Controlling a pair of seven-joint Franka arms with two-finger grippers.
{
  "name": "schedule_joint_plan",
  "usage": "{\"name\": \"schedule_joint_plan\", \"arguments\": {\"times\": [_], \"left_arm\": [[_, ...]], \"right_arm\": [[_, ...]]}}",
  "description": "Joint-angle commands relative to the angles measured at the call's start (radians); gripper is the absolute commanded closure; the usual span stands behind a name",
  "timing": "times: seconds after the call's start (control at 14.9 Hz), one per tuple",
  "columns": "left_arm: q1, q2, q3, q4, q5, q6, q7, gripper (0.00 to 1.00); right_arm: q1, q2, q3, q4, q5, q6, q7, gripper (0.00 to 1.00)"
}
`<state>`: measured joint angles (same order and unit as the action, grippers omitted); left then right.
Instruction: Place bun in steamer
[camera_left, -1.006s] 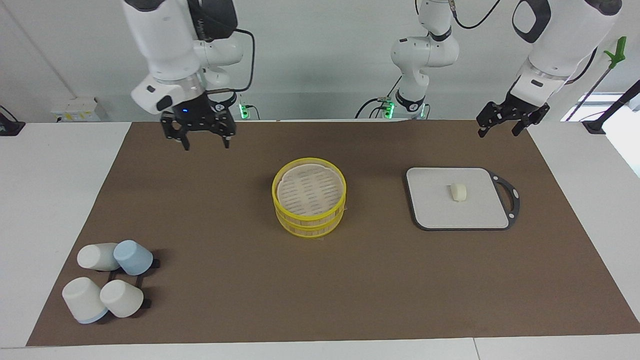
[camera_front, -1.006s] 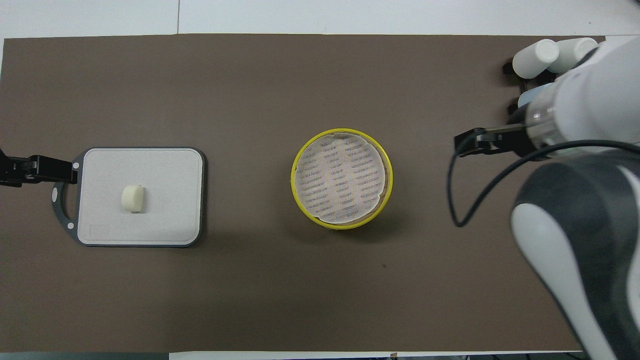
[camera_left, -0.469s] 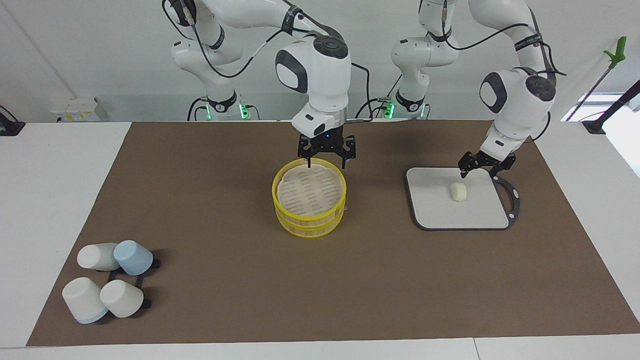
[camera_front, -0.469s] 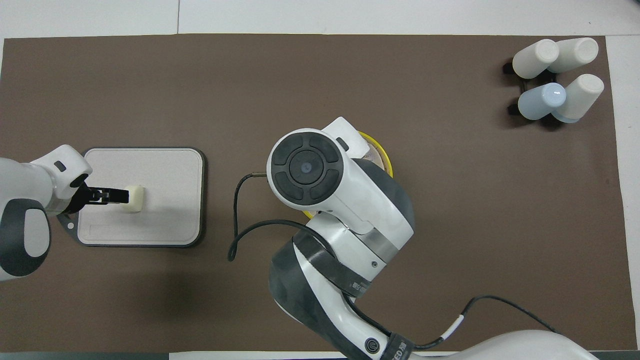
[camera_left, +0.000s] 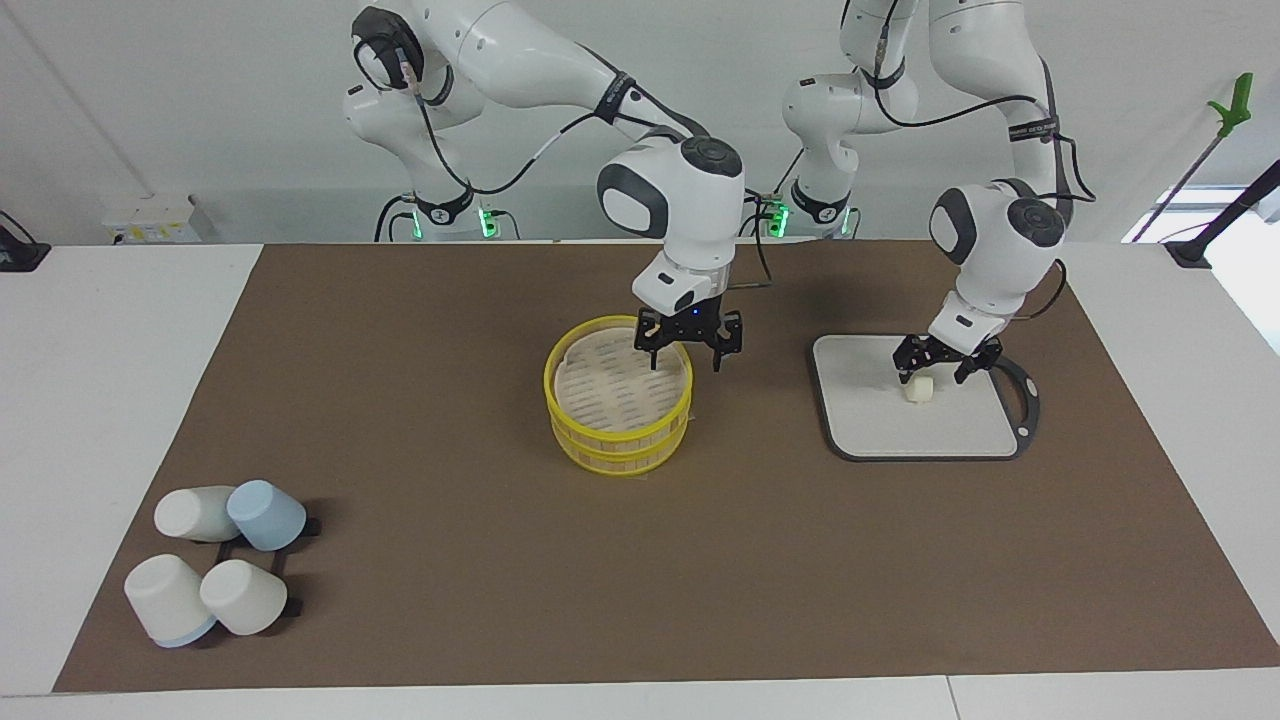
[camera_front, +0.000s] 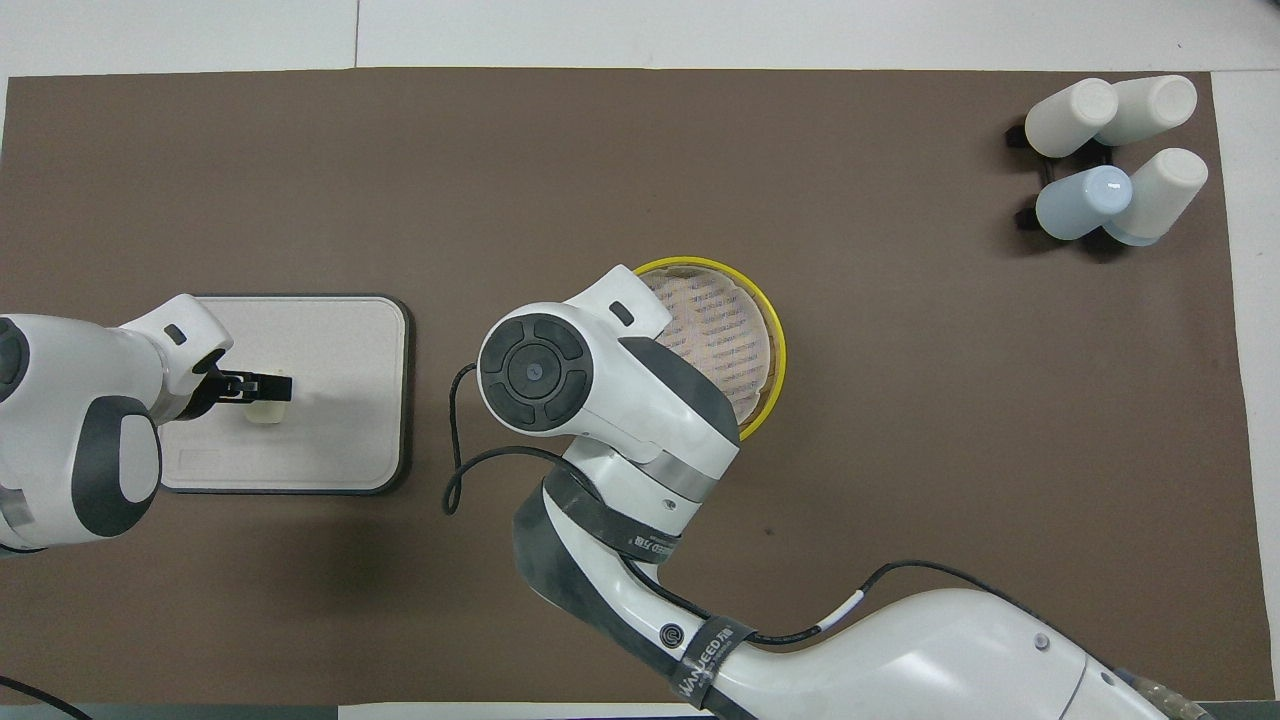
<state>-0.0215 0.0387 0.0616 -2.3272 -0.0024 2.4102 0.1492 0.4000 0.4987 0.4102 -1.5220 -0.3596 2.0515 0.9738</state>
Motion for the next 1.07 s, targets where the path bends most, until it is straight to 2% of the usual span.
{"name": "schedule_joint_plan", "arguments": {"times": [0.0,0.07,0.2,0.34,0.4,0.54,0.67,0.74,1.01], "left_arm": [[-0.011,0.000,0.007,-0.024,-0.011,0.042,0.009,0.00],[-0.012,0.001,0.007,-0.031,-0.011,0.053,0.009,0.00],[-0.017,0.000,0.007,-0.040,-0.011,0.056,0.009,0.03],[-0.017,0.000,0.007,-0.040,-0.013,0.055,0.007,0.13],[-0.017,0.000,0.007,-0.040,-0.011,0.055,0.006,0.24],[-0.017,0.000,0.007,-0.040,-0.013,0.056,-0.006,0.57],[-0.018,0.001,0.007,-0.040,-0.013,0.056,-0.048,0.80],[-0.021,0.001,0.007,-0.040,-0.011,0.056,-0.057,0.90],[-0.023,0.004,0.006,-0.023,-0.013,0.041,-0.072,0.92]], "right_arm": [[-0.006,-0.018,0.007,-0.044,-0.021,0.050,0.017,0.20],[-0.006,-0.019,0.007,-0.047,-0.019,0.055,0.019,0.30],[-0.006,-0.019,0.009,-0.046,-0.018,0.055,0.019,0.34],[-0.007,-0.019,0.009,-0.049,-0.016,0.059,0.019,0.42],[-0.012,-0.019,0.009,-0.050,-0.010,0.067,0.019,0.45],[-0.016,-0.019,0.009,-0.050,-0.006,0.070,0.017,0.47],[-0.021,-0.019,0.009,-0.059,-0.004,0.078,0.016,0.51],[-0.029,-0.019,0.010,-0.061,-0.002,0.079,0.014,0.61],[-0.030,-0.019,0.010,-0.063,0.034,0.084,0.014,0.99]]}}
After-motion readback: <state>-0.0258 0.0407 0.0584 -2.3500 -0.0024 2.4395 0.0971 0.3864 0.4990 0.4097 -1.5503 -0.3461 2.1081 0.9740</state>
